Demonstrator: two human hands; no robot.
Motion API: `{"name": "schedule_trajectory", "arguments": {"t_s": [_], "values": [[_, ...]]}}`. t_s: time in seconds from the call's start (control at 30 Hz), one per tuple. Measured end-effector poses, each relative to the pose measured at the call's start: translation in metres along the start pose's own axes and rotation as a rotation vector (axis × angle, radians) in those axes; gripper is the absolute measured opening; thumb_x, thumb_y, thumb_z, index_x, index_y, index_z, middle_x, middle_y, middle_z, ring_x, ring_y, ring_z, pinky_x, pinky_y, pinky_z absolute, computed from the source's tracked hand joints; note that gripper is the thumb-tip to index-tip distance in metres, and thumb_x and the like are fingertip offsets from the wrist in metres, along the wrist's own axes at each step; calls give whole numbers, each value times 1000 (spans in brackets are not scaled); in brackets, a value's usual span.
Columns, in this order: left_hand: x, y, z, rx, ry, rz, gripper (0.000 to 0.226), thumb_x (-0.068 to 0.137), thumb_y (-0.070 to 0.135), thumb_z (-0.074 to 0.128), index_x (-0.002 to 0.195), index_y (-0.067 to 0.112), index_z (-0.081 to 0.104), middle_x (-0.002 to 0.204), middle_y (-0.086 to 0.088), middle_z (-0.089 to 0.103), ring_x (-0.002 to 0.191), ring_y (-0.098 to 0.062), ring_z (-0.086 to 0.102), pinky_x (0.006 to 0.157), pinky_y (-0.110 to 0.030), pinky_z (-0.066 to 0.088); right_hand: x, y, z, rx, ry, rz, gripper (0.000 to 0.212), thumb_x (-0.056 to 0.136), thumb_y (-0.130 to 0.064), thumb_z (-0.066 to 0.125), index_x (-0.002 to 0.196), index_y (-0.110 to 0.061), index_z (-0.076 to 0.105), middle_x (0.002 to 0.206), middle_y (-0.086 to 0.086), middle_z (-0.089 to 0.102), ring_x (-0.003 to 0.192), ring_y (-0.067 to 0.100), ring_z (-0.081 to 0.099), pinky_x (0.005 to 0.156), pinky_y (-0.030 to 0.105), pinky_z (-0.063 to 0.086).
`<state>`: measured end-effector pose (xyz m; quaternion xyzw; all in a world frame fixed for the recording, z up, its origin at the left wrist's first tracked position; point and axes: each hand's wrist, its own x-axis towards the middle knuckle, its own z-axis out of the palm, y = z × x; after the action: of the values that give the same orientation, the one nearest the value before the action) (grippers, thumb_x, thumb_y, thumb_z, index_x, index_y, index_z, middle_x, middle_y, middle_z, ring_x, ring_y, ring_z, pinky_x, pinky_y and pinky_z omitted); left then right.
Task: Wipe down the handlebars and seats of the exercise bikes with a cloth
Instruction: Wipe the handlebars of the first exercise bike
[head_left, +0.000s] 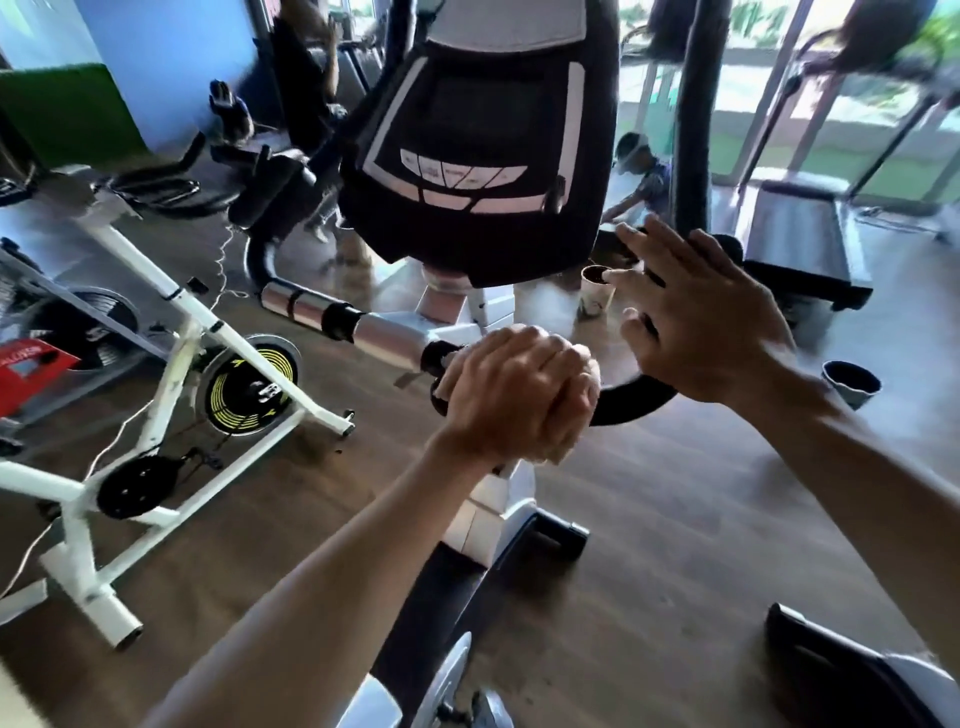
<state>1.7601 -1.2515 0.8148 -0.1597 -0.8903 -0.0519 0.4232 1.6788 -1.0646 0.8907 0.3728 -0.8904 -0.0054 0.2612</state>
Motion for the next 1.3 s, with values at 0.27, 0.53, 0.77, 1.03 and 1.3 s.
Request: {"name": "schedule_trajectory", "arguments": {"t_s": [0.27, 0.53, 0.77, 1.03, 1.3], "values": [[1, 53, 17, -54, 169, -155, 24, 96, 26, 52, 93, 12, 72, 88, -4, 68, 87, -27, 62, 87, -42, 49, -2, -1, 3, -28, -1, 18, 64, 92, -39, 22, 138, -19, 61, 167, 6, 27, 157, 21, 15, 126, 49, 16], [-16, -55, -13, -78, 138, -133, 22, 85, 20, 49, 80, 16, 70, 80, 0, 69, 77, -23, 62, 79, -37, 49, -16, -16, 4, -11, 14, 103, 51, 100, -35, 31, 139, -19, 58, 169, 3, 23, 158, 22, 13, 126, 48, 15], [-6, -37, -18, -5, -178, -416, 40, 90, 42, 40, 89, 19, 72, 94, 1, 72, 94, -22, 62, 90, -38, 43, -30, -65, 16, 106, 113, 172, 44, 90, -26, 41, 125, -16, 66, 158, 16, 40, 158, 33, 5, 128, 53, 1], [-14, -54, -16, -64, -97, -298, 36, 90, 33, 40, 81, 15, 69, 83, -1, 70, 81, -21, 61, 84, -39, 46, -18, -97, 41, -38, 130, 4, 60, 109, -37, 20, 121, -4, 68, 141, 15, 60, 145, 29, 42, 126, 52, 17], [7, -77, -30, -40, -293, -240, 51, 92, 44, 29, 88, 18, 74, 83, -2, 71, 77, -23, 64, 72, -36, 47, -18, -96, 45, -91, 159, -38, 57, 109, -35, 22, 107, -7, 72, 129, 14, 68, 135, 30, 54, 121, 54, 27]]}}
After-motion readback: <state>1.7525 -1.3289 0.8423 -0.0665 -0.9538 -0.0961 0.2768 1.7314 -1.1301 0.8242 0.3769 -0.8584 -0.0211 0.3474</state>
